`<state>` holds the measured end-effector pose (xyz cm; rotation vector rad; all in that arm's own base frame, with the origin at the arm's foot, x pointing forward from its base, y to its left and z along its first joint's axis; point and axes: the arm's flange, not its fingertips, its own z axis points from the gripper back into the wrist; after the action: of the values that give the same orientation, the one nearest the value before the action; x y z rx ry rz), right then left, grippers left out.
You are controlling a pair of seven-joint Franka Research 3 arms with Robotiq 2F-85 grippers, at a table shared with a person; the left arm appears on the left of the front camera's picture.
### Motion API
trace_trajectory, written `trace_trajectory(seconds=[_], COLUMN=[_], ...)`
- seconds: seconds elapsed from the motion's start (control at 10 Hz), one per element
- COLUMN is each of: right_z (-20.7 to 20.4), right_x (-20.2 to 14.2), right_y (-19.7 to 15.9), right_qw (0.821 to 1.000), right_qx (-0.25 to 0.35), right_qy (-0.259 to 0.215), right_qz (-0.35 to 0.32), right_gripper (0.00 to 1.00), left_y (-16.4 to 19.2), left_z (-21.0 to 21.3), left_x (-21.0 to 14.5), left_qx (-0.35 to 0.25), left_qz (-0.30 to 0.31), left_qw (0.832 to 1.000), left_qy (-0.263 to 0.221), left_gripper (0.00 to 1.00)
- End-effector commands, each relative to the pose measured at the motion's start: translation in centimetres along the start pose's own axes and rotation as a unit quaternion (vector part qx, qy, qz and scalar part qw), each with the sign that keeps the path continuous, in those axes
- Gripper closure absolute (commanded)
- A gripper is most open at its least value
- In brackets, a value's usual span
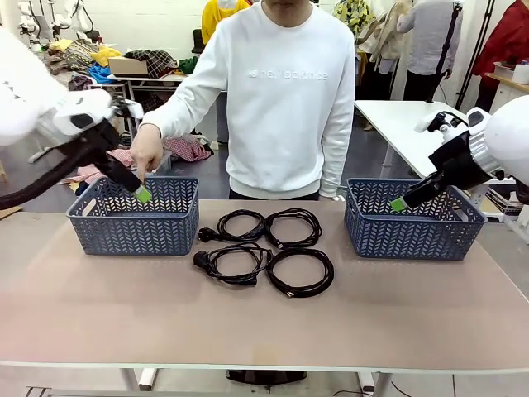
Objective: Organize the cables according to human instructions.
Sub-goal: Pick up a bundle of cables and place it in the basket indicated by the human.
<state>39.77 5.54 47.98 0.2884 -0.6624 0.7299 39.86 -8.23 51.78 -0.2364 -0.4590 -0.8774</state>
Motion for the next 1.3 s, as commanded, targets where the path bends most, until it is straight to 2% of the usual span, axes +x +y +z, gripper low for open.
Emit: trace_trajectory(seconds=[0.0,0.3,0.5,1.0,1.2], right_z=[0.0,0.0,0.0,0.0,0.0], right_x=[0.0,0.0,0.0,0.0,0.0], right_y=[-0.1,-0.1,-0.1,-0.1,-0.1], right_qw=[1.000,1.000,1.000,1.000,1.000], right_qx=[0.004,0.004,0.004,0.004,0.004], right_qy=[-0.005,-0.005,-0.005,-0.005,-0.005], right_qz=[-0.004,-0.004,-0.004,-0.004,-0.004], right_gripper=[0.00,0.00,0.00,0.00,0.00], left_y=[-1.0,-3.4,-4.3,-6.3,-6.6], left_z=[-2.6,-7.4,-10.7,-17.2,-18.7], left_x=[3.5,6.8,7.8,8.0,8.5], left_qx=[0.033,0.046,0.015,-0.084,-0.103], left_qz=[-0.100,-0.234,-0.294,-0.362,-0.378], left_qw=[0.992,0.957,0.935,0.895,0.889], left_qy=[0.071,0.167,0.200,0.246,0.240], left_gripper=[0.00,0.00,0.00,0.00,0.00])
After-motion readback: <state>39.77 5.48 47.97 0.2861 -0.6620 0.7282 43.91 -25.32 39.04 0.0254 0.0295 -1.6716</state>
